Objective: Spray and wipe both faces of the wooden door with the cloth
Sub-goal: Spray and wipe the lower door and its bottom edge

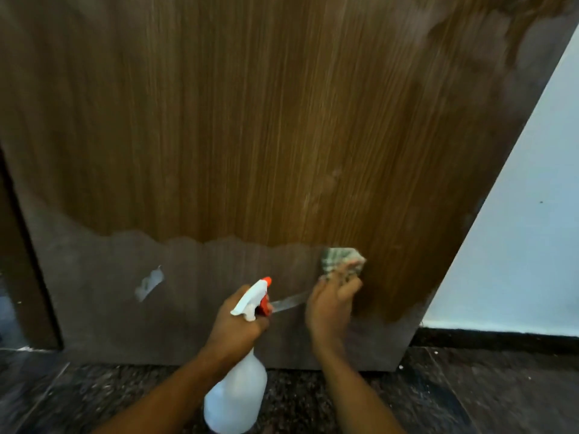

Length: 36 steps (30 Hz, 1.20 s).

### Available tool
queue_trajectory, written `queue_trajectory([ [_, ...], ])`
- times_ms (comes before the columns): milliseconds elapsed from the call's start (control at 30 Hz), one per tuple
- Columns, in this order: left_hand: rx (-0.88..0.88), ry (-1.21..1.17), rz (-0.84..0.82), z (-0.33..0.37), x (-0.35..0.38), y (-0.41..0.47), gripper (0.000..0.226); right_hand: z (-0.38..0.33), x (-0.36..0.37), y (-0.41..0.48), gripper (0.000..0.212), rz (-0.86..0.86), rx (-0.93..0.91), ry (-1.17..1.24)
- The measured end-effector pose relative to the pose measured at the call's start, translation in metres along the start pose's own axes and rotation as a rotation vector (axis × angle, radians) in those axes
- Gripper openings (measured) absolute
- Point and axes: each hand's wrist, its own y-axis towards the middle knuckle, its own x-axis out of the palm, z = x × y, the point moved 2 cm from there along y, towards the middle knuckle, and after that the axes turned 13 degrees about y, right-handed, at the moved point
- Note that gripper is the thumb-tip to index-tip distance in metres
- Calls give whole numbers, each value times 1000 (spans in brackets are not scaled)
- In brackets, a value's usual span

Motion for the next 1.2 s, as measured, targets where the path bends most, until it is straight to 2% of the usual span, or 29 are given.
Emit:
queue_trajectory([
  [67, 39, 5, 29, 5, -11, 2, 58, 10, 20, -31, 58, -138, -80, -91],
  [133, 37, -9, 42, 3, -22, 4, 53, 28, 21, -50, 52, -147, -11, -119],
  [200, 28, -23, 56, -4, -32, 2, 47, 35, 15, -57, 66, -99, 4, -126],
  [267, 9, -25, 58, -10, -41, -1, 44, 23, 12, -44, 75, -16, 108, -126],
  [367, -6, -28, 76, -18, -56, -3, 43, -7, 9, -14, 73, 208, 175, -81],
  [433, -13, -11, 108, -24, -66, -2, 45, -25, 11, -5, 69, 228, 96, -96],
  [600, -24, -13, 170, -36, -89, -2, 49, -53, 65, -53, 74, -117, -321, -287],
  [700, -86, -67, 191, -43, -100, -5, 40, -28, 74, -81, 79, -219, -236, -360],
  [800, -68, -88, 177, -48, -112, -6, 44, -18, 62, -73, 77, -71, -60, -310],
  [867, -57, -77, 182, -53, -119, -7, 47, -28, 57, -53, 74, 134, 67, -215],
  [967, -59, -67, 167, -59, -124, -6, 42, -48, 58, -36, 73, 262, 101, -156],
  [1033, -47, -68, 161, -60, -126, -5, 40, -63, 65, -38, 75, 210, -8, -180],
  [1133, -59, -87, 176, -61, -126, -4, 43, -62, 84, -58, 80, 3, -210, -319],
  [1200, -78, -114, 165, -61, -122, -6, 46, -36, 87, -82, 78, -129, -215, -362],
])
